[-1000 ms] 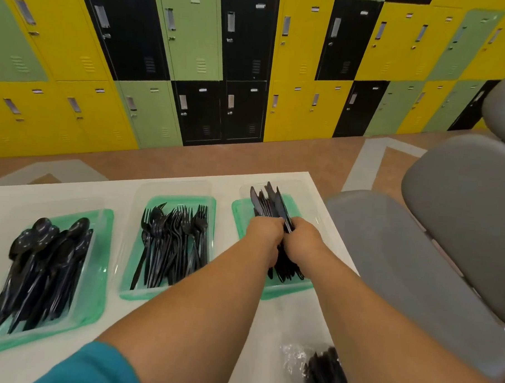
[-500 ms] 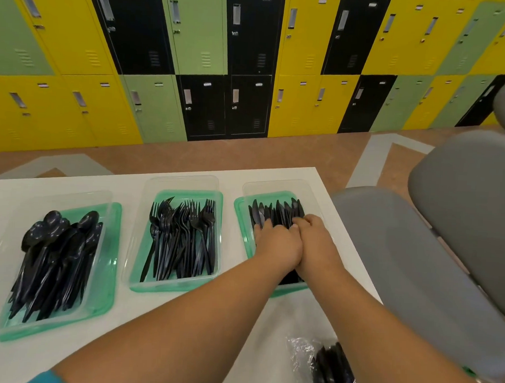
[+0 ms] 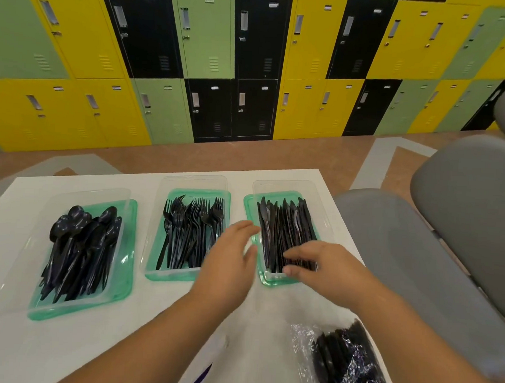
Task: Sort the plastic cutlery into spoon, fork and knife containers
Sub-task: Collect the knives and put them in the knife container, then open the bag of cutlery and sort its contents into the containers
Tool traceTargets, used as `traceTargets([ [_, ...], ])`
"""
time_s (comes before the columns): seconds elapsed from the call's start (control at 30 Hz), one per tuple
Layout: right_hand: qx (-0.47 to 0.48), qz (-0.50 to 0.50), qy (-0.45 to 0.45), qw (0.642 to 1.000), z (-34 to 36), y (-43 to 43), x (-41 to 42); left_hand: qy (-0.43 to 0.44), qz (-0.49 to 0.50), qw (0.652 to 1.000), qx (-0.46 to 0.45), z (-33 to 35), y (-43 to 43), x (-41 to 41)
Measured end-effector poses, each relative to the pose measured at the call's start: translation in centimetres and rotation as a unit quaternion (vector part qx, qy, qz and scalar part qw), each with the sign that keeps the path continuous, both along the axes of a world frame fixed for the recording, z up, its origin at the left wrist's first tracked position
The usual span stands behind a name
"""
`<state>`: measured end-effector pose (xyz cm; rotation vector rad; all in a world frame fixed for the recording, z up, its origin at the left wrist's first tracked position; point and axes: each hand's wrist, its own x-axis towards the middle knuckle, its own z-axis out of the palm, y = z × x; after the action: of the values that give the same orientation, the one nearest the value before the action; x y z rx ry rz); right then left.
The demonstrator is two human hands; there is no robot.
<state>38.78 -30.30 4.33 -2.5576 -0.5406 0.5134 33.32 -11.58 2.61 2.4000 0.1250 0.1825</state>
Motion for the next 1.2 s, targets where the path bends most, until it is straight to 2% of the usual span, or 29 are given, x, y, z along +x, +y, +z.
traceTargets([
  [0.1,-0.038,0.051,-0.029,0.998,-1.2,-0.3,-1.4,0.029,0.034,0.994,0.098,-0.8,3.8,-2.6],
  [0.27,-0.043,0.033,-0.084,0.995,-2.7,0.8,-1.7,0.127,0.046,0.967,0.215,-1.0,6.8,-4.4],
  [0.43,-0.042,0.016,-0.109,0.993,-2.3,1.6,-2.0,0.171,0.002,0.955,0.241,-0.9,6.3,-4.3],
  [0.53,0.000,-0.019,-0.152,0.988,-1.2,1.3,-3.0,0.136,0.016,0.975,0.175,-0.5,6.0,-5.2],
  [0.63,0.027,-0.109,-0.163,0.980,-0.3,-0.6,-4.4,0.064,0.021,0.988,0.137,0.2,5.5,-6.8],
  [0.7,0.006,-0.152,-0.141,0.978,-0.2,-2.5,-5.6,0.036,0.005,0.993,0.113,0.7,4.5,-8.1],
  [0.77,-0.044,-0.181,-0.080,0.979,-0.4,-4.2,-6.9,0.023,-0.006,0.996,0.085,1.0,3.2,-9.3],
  [0.87,-0.111,-0.216,-0.005,0.970,-0.7,-6.2,-8.8,0.050,-0.016,0.998,0.018,1.1,0.8,-11.2],
  [0.97,-0.166,-0.236,0.052,0.956,-1.6,-7.7,-10.6,0.124,-0.020,0.991,-0.049,0.4,-1.7,-12.9],
  [1.07,-0.120,-0.249,0.125,0.953,-2.8,-8.0,-12.3,0.234,0.021,0.958,-0.165,-1.1,-4.2,-14.5],
  [1.2,-0.045,-0.245,0.107,0.963,-4.1,-7.1,-14.4,0.344,0.092,0.859,-0.367,-2.7,-6.2,-15.9],
])
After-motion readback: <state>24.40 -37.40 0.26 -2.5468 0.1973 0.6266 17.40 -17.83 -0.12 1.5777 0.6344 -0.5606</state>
